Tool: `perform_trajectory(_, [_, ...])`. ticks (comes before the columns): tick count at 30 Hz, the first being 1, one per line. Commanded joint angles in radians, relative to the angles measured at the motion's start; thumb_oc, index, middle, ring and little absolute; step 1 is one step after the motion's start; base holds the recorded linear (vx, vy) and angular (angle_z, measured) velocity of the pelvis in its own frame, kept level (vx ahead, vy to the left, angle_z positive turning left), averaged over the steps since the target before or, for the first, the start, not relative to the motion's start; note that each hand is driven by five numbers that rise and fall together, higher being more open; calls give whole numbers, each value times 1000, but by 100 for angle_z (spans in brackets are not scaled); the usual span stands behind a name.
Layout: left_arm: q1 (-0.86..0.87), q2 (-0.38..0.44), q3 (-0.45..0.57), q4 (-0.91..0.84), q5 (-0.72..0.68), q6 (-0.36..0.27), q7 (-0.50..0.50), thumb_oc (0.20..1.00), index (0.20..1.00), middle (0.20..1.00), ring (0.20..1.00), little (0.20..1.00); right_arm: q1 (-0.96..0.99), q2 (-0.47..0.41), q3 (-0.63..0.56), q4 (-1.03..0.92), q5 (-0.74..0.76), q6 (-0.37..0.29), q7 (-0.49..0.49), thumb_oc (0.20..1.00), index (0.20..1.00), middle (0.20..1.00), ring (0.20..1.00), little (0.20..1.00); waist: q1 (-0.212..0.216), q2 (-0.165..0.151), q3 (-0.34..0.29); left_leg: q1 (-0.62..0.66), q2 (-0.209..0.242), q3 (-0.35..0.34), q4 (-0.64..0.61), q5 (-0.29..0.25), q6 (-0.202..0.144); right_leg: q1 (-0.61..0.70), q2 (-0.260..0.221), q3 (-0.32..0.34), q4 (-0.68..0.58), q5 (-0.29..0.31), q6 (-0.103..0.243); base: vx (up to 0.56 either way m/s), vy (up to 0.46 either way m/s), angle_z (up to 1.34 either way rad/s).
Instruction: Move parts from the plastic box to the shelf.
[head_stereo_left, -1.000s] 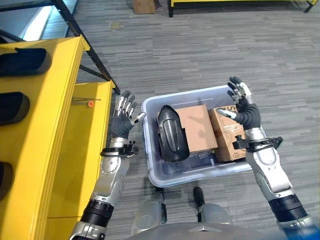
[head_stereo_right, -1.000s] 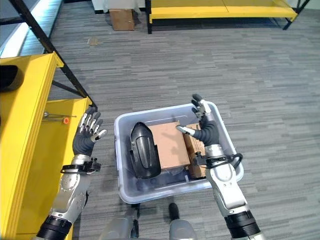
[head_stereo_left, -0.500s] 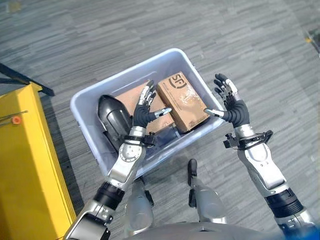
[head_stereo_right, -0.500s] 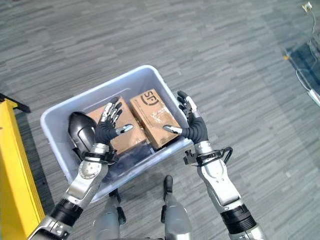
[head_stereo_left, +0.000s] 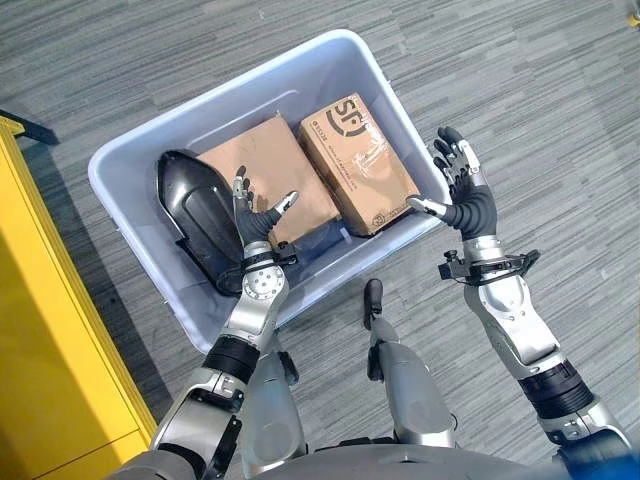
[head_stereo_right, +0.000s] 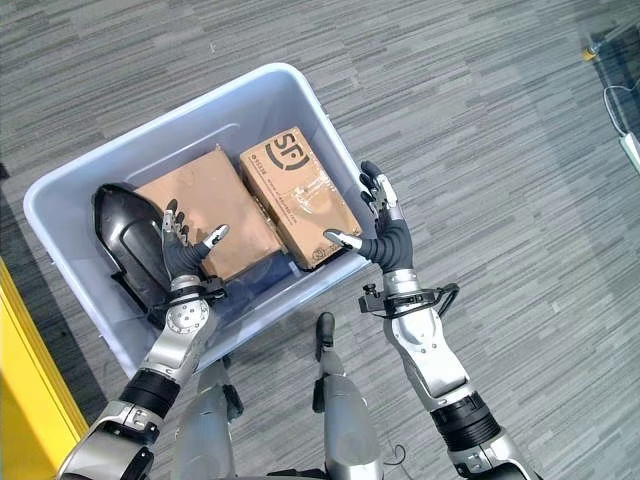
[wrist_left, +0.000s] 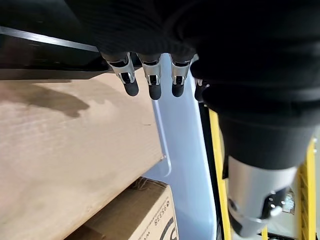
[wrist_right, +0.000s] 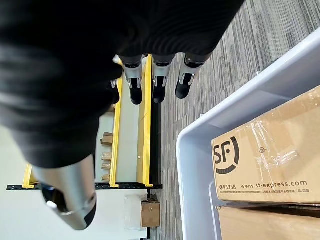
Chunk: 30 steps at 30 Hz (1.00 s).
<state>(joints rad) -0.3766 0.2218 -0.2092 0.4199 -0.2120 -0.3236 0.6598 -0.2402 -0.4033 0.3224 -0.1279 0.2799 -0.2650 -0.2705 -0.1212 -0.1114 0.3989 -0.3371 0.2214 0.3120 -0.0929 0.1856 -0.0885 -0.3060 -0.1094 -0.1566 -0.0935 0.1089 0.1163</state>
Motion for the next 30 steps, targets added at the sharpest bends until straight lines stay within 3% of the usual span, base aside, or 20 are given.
perform_trajectory(1, [-19,49,60,-10,97,-51,110,1000,1000,1000,1000,1000,-33,22,-48,-53,-18,-87,-26,1000,1000,1000,1000,1000,-9,-44,-20,23,67,-18,6,6,-87,-62,-38,36,6,64,78,-35,-33,-7])
perform_trajectory(13, [-27,77,111,57,143,-52,215,1000,1000,1000,1000,1000,-9,4,-36,-77,14,-116,-9,1000,1000,1000,1000,1000,-15,-78,-16,-50,76,-36,6,28,-98,-126,-20,35,6,81,79,-25,-15,1])
perform_trajectory(21, [22,85,147,-18,172,-64,248,1000,1000,1000,1000,1000,27,-12,-53,-93,26,-125,-6,1000,1000,1000,1000,1000,-8,-77,-7,-71,80,-46,6,37,-104,-136,-19,23,6,81,78,0,-1,0])
perform_trajectory(28, [-75,103,106,238,170,-17,238,1000,1000,1000,1000,1000,9,-12,-31,-81,37,-133,-6,1000,1000,1000,1000,1000,-29,-95,-4,-102,84,-48,6,45,-110,-166,-14,20,6,89,79,-6,-5,6])
perform_trajectory(30, [-129,89,98,332,107,-19,210,1000,1000,1000,1000,1000,3,-13,-18,-76,40,-135,-3,1000,1000,1000,1000,1000,-40,-101,-7,-103,85,-45,6,46,-111,-170,-14,20,6,92,79,4,14,6])
